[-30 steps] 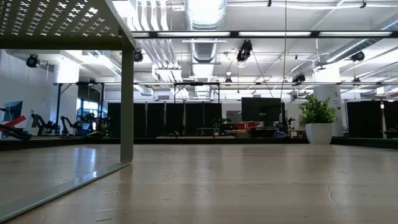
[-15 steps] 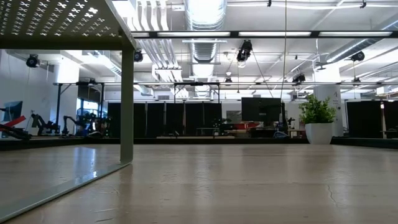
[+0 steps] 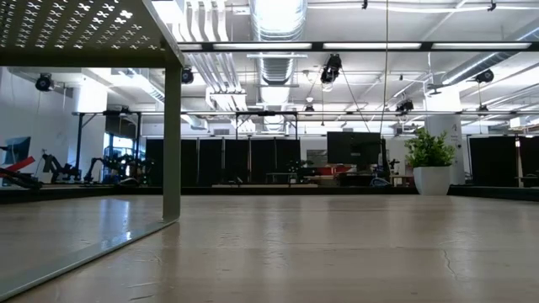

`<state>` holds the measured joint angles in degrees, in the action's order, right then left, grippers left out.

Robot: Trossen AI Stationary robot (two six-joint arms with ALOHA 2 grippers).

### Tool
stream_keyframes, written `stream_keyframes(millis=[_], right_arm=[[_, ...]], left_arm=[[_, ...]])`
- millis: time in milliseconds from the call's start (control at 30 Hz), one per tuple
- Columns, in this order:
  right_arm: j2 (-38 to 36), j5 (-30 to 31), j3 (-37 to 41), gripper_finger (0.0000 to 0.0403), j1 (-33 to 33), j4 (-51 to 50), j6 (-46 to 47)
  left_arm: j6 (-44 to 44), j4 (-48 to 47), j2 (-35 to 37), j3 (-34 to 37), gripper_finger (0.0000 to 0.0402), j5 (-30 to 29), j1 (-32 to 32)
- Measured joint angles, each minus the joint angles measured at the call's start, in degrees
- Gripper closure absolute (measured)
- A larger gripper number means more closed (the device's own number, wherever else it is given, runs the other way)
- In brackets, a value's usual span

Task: Pick & Place Mini shaped plates
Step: Stack the black leaf shaped plate on top of the other black leaf shaped plate on the shelf

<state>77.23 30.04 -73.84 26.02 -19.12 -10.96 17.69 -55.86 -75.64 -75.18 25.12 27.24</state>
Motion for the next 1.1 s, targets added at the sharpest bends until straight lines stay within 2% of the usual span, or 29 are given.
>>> stream_keyframes(millis=[700,1100], right_arm=[[0.0,0.0,0.0,0.0264,0.0,-0.1,0.0],[0.0,-0.1,0.0,0.0292,0.0,-0.6,0.2]], left_arm=[[0.0,0.9,0.0,0.5,0.0401,0.1,0.0],[0.0,1.0,0.0,0.5,0.0401,0.1,0.0]])
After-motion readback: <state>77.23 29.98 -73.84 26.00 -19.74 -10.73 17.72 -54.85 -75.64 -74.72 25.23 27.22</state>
